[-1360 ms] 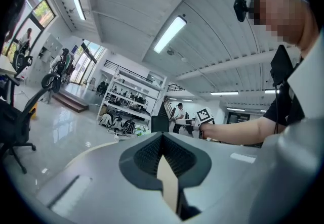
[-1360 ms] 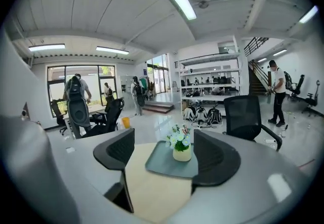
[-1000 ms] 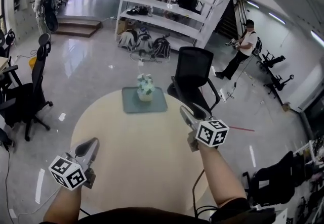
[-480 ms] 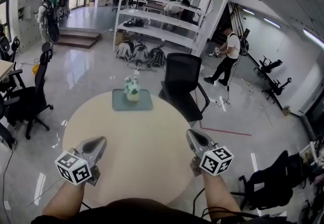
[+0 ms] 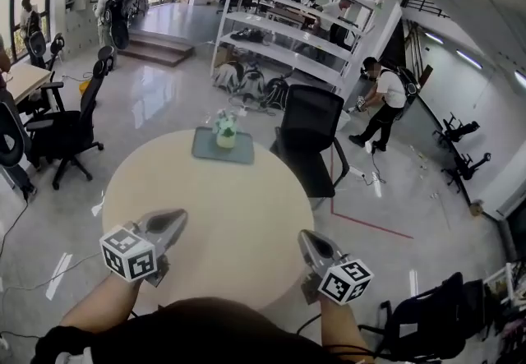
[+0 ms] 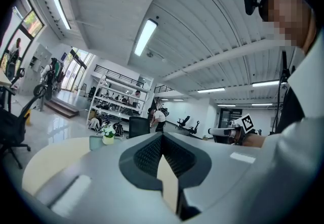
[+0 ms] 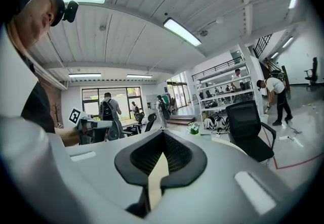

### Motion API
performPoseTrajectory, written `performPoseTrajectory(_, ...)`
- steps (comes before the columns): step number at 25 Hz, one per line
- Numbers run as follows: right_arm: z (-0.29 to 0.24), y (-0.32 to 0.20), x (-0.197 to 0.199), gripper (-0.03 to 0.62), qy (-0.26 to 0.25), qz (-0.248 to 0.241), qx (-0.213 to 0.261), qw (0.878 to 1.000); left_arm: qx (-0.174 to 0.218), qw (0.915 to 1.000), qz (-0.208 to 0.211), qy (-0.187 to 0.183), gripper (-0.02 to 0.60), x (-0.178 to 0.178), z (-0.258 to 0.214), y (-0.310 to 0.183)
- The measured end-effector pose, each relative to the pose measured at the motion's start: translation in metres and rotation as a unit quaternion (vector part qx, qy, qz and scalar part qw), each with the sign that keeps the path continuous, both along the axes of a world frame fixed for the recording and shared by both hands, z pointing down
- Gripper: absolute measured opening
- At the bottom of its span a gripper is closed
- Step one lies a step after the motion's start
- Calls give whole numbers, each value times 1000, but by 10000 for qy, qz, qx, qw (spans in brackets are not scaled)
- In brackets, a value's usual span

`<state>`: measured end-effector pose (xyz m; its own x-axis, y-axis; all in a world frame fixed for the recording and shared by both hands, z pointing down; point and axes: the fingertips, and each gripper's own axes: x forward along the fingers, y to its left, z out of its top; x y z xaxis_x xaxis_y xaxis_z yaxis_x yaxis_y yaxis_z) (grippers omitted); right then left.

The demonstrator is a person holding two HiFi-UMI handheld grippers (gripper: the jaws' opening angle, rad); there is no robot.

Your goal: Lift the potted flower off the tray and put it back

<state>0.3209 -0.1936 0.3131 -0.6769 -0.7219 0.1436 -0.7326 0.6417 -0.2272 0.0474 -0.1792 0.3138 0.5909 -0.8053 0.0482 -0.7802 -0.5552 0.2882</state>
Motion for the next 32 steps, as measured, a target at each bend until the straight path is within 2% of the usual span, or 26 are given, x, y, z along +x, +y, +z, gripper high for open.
performPoseTrajectory(13,-12,-1,26,12,16,375,133,9992,348,9989,297,-108,-6,11,-25,-24)
performPoseTrajectory(25,-7,-5,9,11,135,155,115,9997,186,9996,209,-50,-6,2,-9,-21)
performPoseTrajectory(32,-10,1,5,11,138,146,114,9997,190,9995,231,-38,-6,1,-16,-17)
